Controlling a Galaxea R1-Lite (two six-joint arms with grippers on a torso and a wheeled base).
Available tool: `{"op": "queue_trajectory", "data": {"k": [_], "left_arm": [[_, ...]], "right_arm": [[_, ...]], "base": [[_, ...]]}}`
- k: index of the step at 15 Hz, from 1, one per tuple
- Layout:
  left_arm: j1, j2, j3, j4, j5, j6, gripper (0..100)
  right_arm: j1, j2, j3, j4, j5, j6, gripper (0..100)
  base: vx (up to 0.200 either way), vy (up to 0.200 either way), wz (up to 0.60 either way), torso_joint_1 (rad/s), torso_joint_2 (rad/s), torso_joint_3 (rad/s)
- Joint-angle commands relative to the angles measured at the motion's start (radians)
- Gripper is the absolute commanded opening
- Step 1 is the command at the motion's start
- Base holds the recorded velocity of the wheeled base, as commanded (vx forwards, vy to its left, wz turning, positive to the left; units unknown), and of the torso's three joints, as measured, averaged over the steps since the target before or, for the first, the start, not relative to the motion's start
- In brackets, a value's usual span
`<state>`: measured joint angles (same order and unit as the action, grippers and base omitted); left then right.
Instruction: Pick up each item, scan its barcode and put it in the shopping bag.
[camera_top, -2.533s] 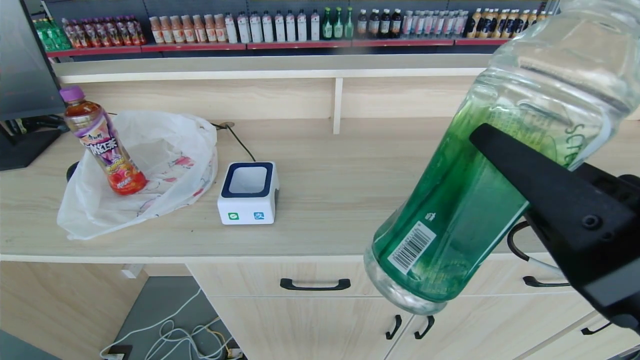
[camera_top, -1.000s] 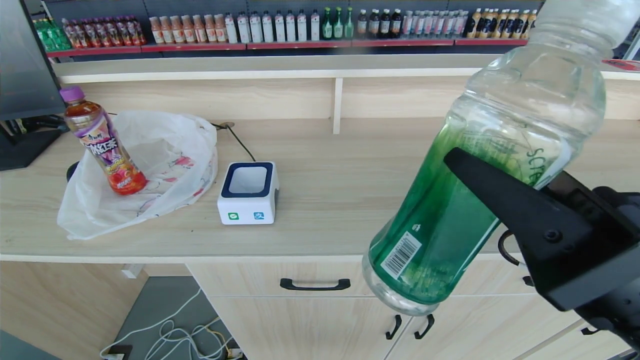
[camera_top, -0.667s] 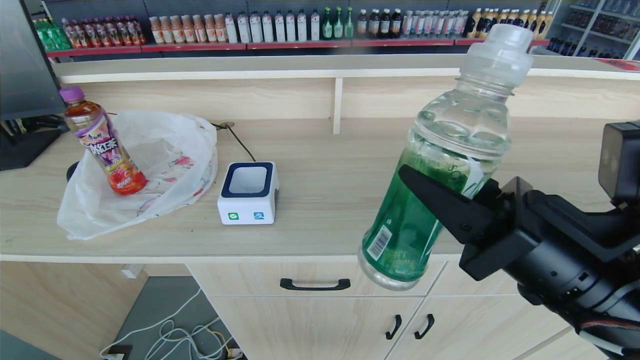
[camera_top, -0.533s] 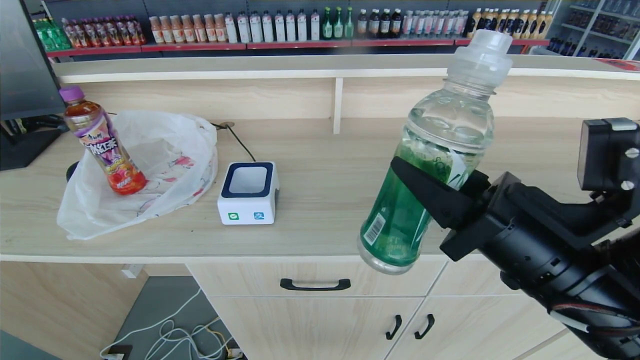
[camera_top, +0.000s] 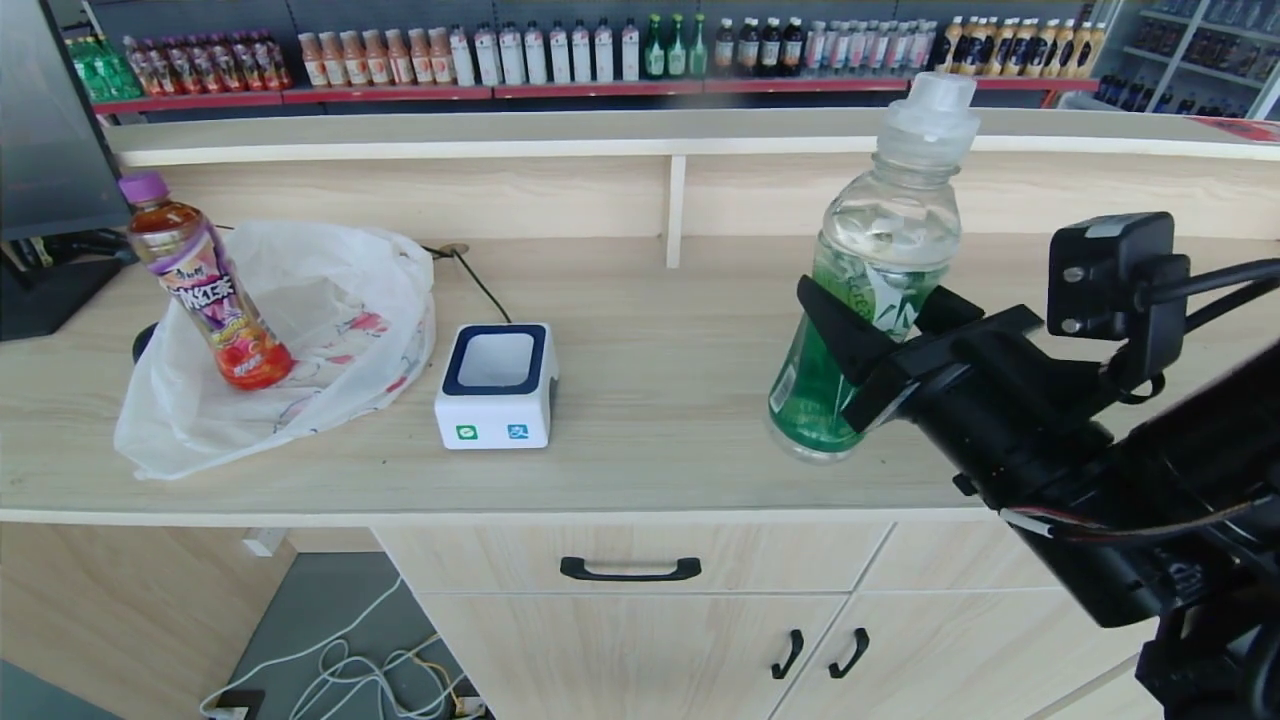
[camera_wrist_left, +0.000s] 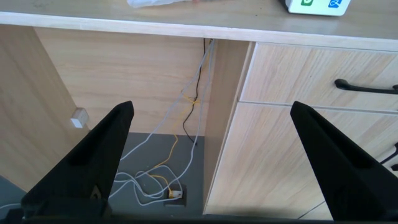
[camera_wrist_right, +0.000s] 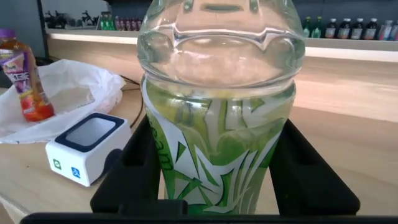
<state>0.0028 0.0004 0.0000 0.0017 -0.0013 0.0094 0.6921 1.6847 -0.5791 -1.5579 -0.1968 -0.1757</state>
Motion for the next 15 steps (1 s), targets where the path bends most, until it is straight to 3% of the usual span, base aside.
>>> {"op": "queue_trajectory", "data": {"k": [1, 3, 15], "left_arm": [[0.000, 0.000, 0.000, 0.000, 0.000, 0.000, 100], [0.000, 0.000, 0.000, 0.000, 0.001, -0.002, 100], [0.000, 0.000, 0.000, 0.000, 0.000, -0.003, 100]], "right_arm": [[-0.006, 0.023, -0.024, -0.004, -0.033, -0.008, 0], [-0.049, 0.024, -0.068, -0.004, -0.038, -0.030, 0], [-0.056, 0.035, -0.100, -0.008, -0.056, -0.062, 0]], "base": [[0.000, 0.000, 0.00, 0.000, 0.00, 0.000], [0.000, 0.000, 0.00, 0.000, 0.00, 0.000], [0.000, 0.200, 0.00, 0.004, 0.00, 0.001]]}}
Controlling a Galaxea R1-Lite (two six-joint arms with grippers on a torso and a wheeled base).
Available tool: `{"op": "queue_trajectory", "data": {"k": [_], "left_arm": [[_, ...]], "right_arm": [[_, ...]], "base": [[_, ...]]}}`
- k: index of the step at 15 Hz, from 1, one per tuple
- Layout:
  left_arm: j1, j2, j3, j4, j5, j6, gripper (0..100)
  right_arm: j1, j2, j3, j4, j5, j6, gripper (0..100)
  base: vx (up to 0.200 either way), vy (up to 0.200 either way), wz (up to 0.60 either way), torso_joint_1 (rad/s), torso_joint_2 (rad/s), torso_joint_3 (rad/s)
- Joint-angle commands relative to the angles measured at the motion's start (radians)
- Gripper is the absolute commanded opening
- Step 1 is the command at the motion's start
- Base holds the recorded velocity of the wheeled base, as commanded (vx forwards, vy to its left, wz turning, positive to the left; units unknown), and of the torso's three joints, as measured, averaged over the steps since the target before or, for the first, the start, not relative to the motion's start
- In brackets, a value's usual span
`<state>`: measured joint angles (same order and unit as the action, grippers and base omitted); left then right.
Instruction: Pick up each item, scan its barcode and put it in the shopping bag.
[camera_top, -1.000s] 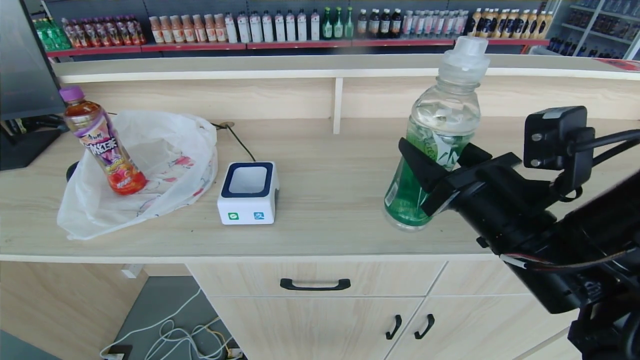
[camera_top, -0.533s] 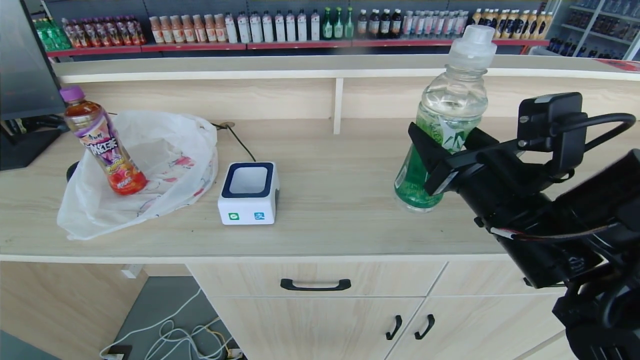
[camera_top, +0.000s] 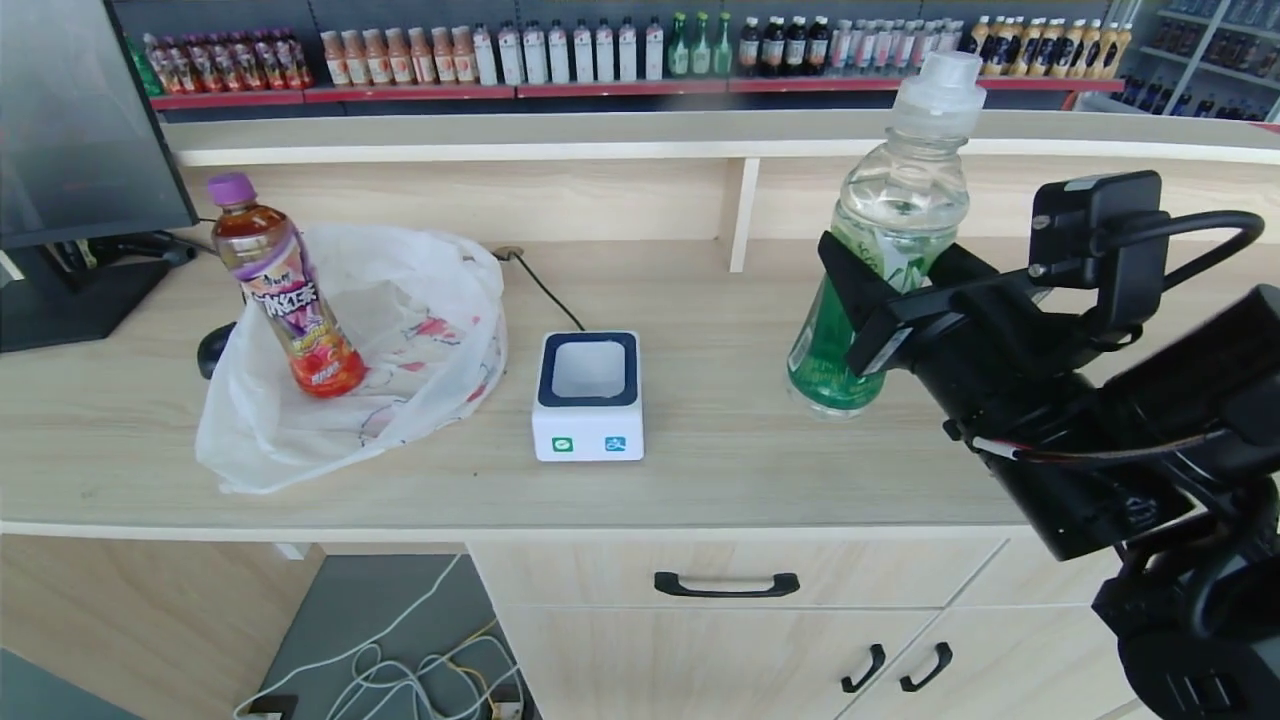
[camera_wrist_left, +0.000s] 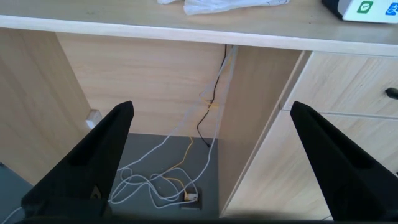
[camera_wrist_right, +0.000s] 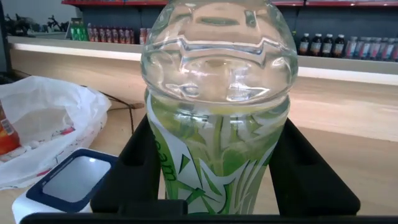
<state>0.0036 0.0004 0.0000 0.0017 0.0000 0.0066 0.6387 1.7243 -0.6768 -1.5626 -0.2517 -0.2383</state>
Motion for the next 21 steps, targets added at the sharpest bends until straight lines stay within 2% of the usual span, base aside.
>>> {"op": "queue_trajectory", "data": {"k": [1, 10, 12, 18, 21], "left_arm": [[-0.001, 0.000, 0.000, 0.000, 0.000, 0.000, 100], [-0.001, 0.000, 0.000, 0.000, 0.000, 0.000, 100], [-0.001, 0.000, 0.000, 0.000, -0.002, 0.006, 100], [-0.001, 0.000, 0.000, 0.000, -0.002, 0.004, 100], [-0.001, 0.000, 0.000, 0.000, -0.002, 0.004, 100]], "right_arm": [[-0.002, -0.005, -0.003, -0.004, -0.001, 0.001, 0], [0.018, -0.023, -0.056, 0.002, 0.002, -0.049, 0], [-0.013, -0.023, -0.076, 0.004, 0.011, -0.130, 0], [0.025, 0.006, -0.119, 0.002, 0.009, -0.386, 0], [0.029, 0.005, -0.118, 0.002, 0.009, -0.472, 0]], "base": [[0.000, 0.200, 0.00, 0.002, 0.01, -0.002], [0.000, 0.200, 0.00, 0.002, 0.00, 0.004], [0.000, 0.200, 0.00, -0.002, 0.01, 0.005], [0.000, 0.000, 0.00, 0.000, 0.00, 0.000], [0.000, 0.000, 0.00, 0.000, 0.00, 0.000]]}}
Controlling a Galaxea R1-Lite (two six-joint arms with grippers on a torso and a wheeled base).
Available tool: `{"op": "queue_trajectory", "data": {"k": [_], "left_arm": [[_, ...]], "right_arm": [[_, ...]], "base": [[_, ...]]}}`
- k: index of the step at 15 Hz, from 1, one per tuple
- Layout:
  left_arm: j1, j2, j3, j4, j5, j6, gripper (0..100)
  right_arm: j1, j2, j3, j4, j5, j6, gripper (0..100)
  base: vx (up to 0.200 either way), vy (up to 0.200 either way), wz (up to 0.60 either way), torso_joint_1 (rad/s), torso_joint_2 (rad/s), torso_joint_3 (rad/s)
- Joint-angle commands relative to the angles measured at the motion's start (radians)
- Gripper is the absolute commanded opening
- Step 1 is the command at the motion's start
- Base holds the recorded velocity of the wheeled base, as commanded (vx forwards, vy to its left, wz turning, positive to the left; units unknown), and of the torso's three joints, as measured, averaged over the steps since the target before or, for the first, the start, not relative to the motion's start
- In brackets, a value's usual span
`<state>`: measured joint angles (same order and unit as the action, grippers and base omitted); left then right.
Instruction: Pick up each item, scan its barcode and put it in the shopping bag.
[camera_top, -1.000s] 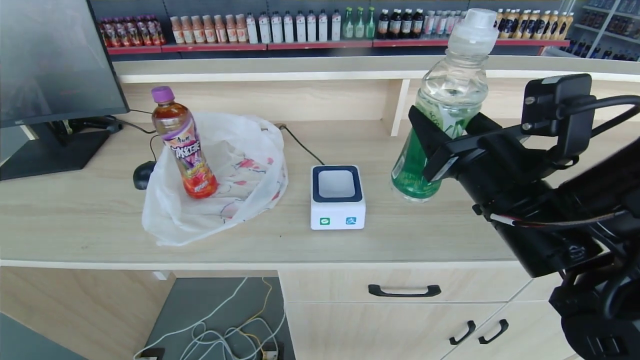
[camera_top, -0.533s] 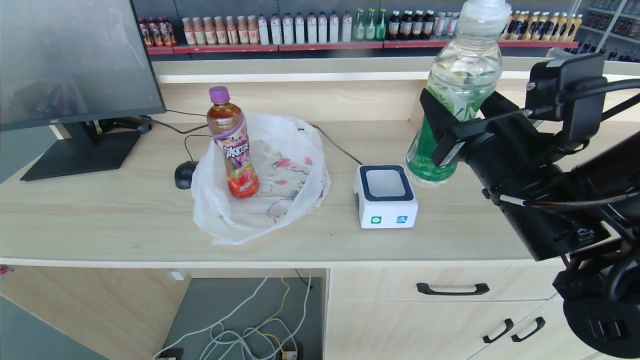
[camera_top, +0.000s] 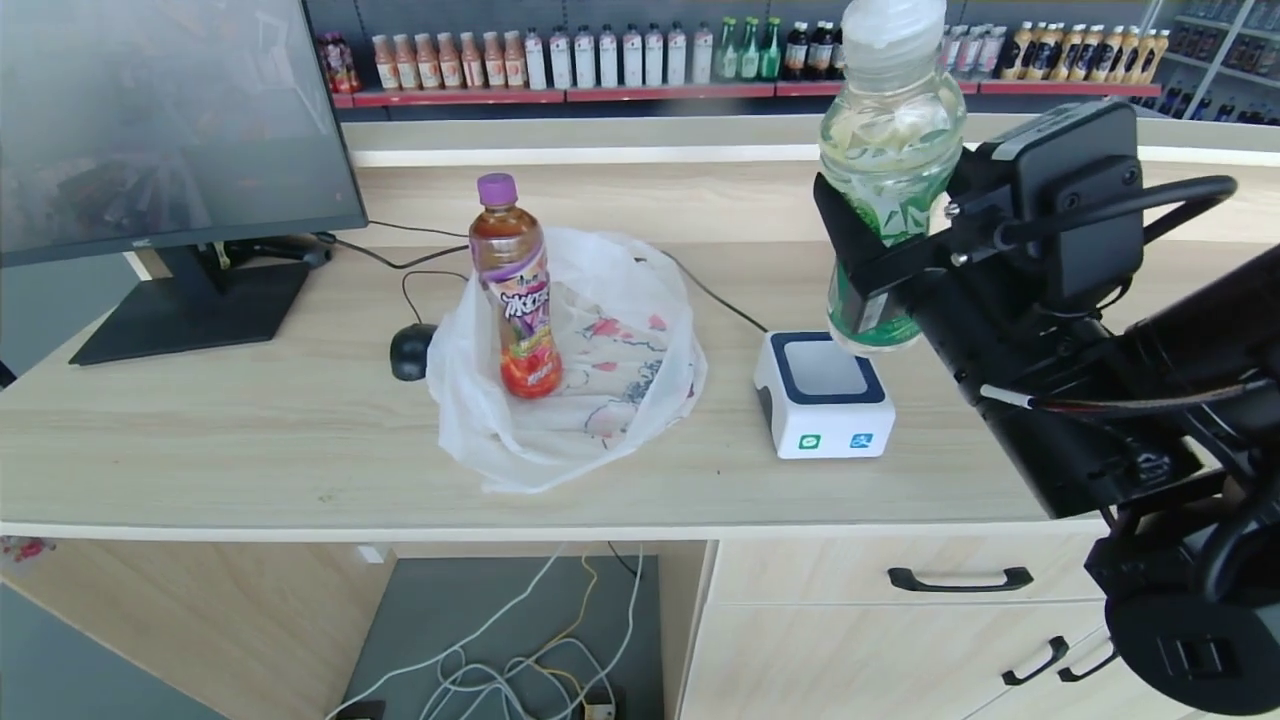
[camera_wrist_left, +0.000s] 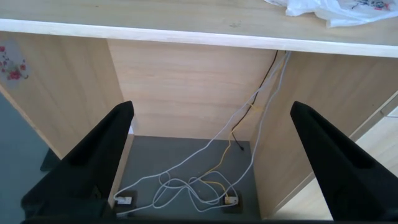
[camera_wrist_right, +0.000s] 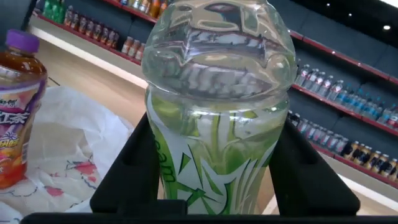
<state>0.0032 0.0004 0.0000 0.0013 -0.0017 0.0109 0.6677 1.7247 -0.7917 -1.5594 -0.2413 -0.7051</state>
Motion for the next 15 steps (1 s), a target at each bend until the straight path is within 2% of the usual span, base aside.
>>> {"op": "queue_trajectory", "data": {"k": [1, 8, 12, 15], "left_arm": [[0.000, 0.000, 0.000, 0.000, 0.000, 0.000, 100], [0.000, 0.000, 0.000, 0.000, 0.000, 0.000, 100], [0.000, 0.000, 0.000, 0.000, 0.000, 0.000, 100], [0.000, 0.000, 0.000, 0.000, 0.000, 0.000, 100]], "right_arm": [[0.000, 0.004, 0.000, -0.001, 0.000, -0.017, 0], [-0.022, 0.001, 0.065, -0.004, 0.149, -0.140, 0], [-0.045, -0.017, 0.111, -0.002, 0.270, -0.269, 0], [-0.117, -0.016, 0.115, 0.002, 0.415, -0.341, 0]], "base": [[0.000, 0.000, 0.00, 0.000, 0.00, 0.000], [0.000, 0.000, 0.00, 0.000, 0.00, 0.000], [0.000, 0.000, 0.00, 0.000, 0.00, 0.000], [0.000, 0.000, 0.00, 0.000, 0.00, 0.000]]}}
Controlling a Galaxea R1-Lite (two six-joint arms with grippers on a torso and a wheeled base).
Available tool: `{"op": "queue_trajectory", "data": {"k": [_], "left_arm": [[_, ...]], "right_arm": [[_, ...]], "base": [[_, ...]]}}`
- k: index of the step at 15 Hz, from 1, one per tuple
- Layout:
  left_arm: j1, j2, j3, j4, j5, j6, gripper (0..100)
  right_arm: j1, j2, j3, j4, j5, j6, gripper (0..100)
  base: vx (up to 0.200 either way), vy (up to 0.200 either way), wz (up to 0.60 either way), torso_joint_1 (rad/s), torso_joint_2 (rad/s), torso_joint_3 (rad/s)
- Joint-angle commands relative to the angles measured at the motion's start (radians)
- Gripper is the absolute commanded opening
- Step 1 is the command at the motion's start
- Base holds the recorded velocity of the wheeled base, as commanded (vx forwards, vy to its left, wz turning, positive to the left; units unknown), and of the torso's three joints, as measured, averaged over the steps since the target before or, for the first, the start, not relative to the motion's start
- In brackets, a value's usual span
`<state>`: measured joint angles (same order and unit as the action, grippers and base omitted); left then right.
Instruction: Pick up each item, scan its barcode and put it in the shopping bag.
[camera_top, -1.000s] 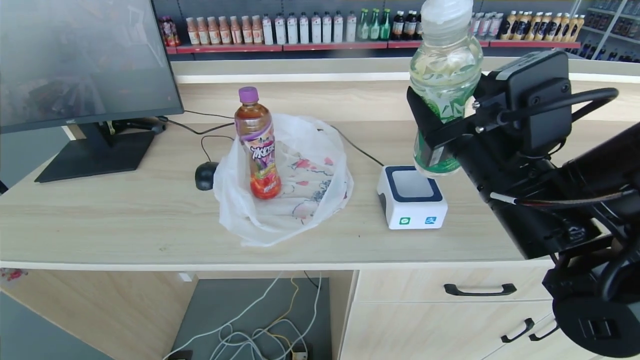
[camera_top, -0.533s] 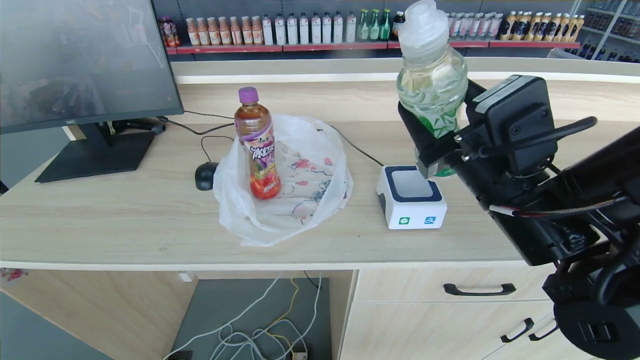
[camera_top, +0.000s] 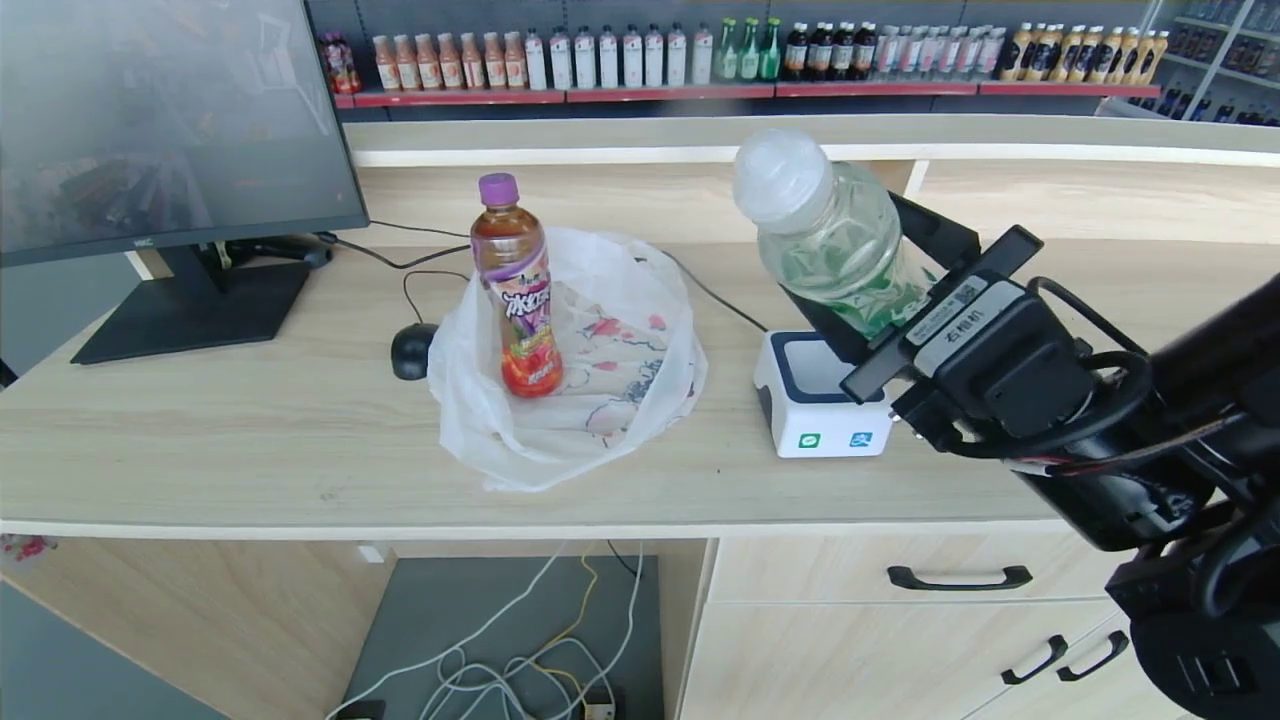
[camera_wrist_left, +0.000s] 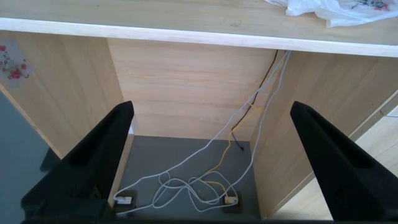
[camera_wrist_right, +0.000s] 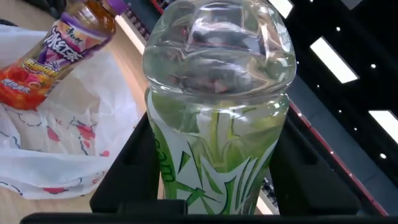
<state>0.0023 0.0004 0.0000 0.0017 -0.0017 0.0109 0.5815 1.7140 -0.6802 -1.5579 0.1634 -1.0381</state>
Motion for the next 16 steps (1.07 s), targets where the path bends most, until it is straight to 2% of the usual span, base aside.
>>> {"op": "queue_trajectory", "data": {"k": [1, 5, 10, 16], "left_arm": [[0.001, 0.000, 0.000, 0.000, 0.000, 0.000, 100], [0.001, 0.000, 0.000, 0.000, 0.000, 0.000, 100], [0.001, 0.000, 0.000, 0.000, 0.000, 0.000, 100], [0.001, 0.000, 0.000, 0.000, 0.000, 0.000, 100]], "right_arm": [[-0.046, -0.005, 0.004, 0.001, 0.041, -0.011, 0], [-0.124, 0.019, 0.008, 0.002, 0.173, -0.043, 0], [-0.127, 0.070, 0.050, 0.002, 0.275, -0.134, 0], [-0.129, 0.088, 0.070, 0.002, 0.286, -0.157, 0]], "base": [[0.000, 0.000, 0.00, 0.000, 0.00, 0.000], [0.000, 0.000, 0.00, 0.000, 0.00, 0.000], [0.000, 0.000, 0.00, 0.000, 0.00, 0.000], [0.000, 0.000, 0.00, 0.000, 0.00, 0.000]]}}
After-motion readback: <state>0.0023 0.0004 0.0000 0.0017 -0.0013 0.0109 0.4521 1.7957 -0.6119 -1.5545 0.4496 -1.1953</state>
